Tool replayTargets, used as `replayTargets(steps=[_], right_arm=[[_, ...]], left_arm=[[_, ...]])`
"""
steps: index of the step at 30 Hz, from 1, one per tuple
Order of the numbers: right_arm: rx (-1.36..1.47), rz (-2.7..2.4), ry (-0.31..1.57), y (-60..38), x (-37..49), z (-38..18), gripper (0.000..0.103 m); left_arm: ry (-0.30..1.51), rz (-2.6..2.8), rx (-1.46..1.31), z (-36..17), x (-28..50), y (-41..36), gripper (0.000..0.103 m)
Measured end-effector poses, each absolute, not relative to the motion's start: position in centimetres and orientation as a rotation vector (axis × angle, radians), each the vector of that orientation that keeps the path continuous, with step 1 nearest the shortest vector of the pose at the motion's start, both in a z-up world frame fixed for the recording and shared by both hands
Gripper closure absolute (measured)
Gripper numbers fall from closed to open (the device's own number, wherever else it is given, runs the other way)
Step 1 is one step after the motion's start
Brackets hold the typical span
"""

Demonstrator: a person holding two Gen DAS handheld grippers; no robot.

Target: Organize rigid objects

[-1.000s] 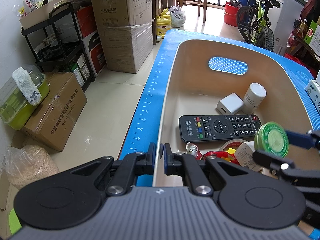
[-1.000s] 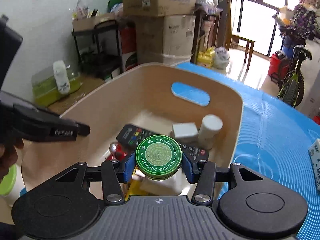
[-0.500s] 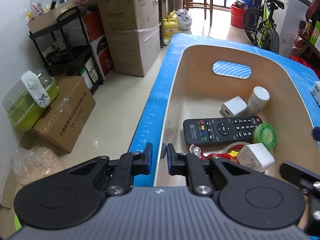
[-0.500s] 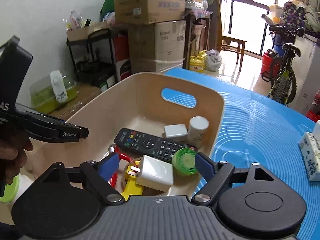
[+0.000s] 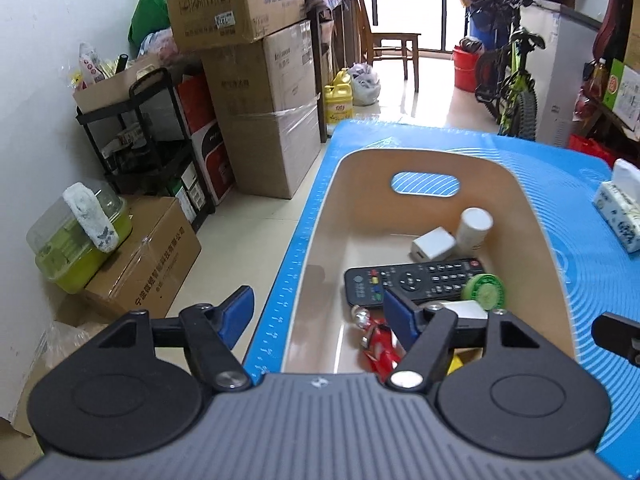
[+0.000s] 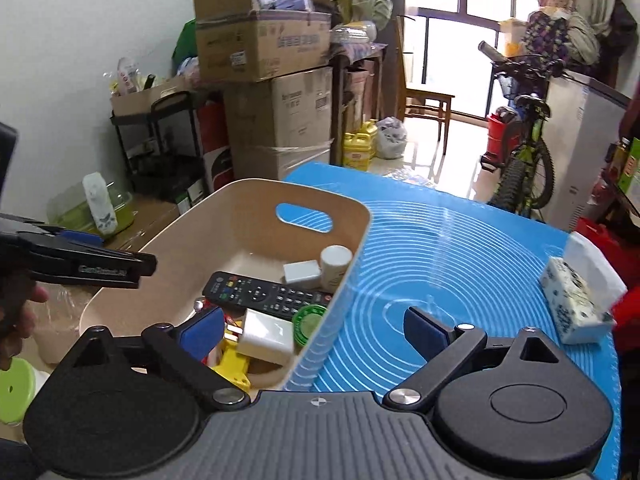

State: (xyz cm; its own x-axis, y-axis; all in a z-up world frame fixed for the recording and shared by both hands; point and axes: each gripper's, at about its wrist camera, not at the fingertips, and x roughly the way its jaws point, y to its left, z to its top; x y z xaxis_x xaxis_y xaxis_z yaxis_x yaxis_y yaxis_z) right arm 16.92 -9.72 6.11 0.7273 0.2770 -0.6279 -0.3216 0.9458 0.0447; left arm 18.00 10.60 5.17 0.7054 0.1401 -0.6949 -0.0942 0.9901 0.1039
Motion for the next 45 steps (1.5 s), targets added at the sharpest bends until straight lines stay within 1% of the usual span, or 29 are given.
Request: replayTargets(steps=[10,21,26,33,45], right_arm=[[-0.073,0.282,0.668,-12.4,11.7,8.1,0.007],[-0.069,0.233,0.644,-15.3,5.4,8.4,0.006],[-0.047,0.226,0.651,-16.7,3.5,8.3,0.006],[-0.042,0.194,0.636,-18.9,0.4,8.3,0.006],[-0.006,0.139,0.629,-21.6,-4.4,6.7,0.006]], left_arm=[[0.787,0.081,0.056,6.8,13.1,7.9,0.030],[0.763,0.056,0.089,8.3,7.8,5.1,0.030],[0.767,0.048,0.059,8.4,5.8,4.0,0.030],[0.755,0.025,0.090,8.3,3.2,2.0,0.030],[0.702,-0.013,0.086,7.1,-1.0,-2.3,0.030]])
